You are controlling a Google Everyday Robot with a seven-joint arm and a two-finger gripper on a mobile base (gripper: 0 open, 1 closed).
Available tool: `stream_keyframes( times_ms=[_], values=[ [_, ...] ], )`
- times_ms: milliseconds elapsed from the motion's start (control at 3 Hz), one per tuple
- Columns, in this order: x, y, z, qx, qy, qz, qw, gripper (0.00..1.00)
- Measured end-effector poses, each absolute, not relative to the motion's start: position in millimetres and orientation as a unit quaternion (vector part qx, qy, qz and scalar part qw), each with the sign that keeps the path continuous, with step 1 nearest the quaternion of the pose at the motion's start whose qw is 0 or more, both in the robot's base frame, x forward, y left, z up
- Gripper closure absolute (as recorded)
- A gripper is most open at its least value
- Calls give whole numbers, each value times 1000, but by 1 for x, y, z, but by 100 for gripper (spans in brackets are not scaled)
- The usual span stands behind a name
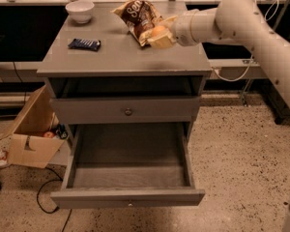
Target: Pick orange from middle drawer and place on counter
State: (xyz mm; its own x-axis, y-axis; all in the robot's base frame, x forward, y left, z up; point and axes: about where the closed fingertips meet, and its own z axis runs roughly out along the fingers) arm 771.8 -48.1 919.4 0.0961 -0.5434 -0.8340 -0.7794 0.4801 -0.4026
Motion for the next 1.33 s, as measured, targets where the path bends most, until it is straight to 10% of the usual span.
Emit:
stream_keyframes(
  times_ms=[1333],
  values=[
    [867,-64,867,-382,771,151,486,100]
  ],
)
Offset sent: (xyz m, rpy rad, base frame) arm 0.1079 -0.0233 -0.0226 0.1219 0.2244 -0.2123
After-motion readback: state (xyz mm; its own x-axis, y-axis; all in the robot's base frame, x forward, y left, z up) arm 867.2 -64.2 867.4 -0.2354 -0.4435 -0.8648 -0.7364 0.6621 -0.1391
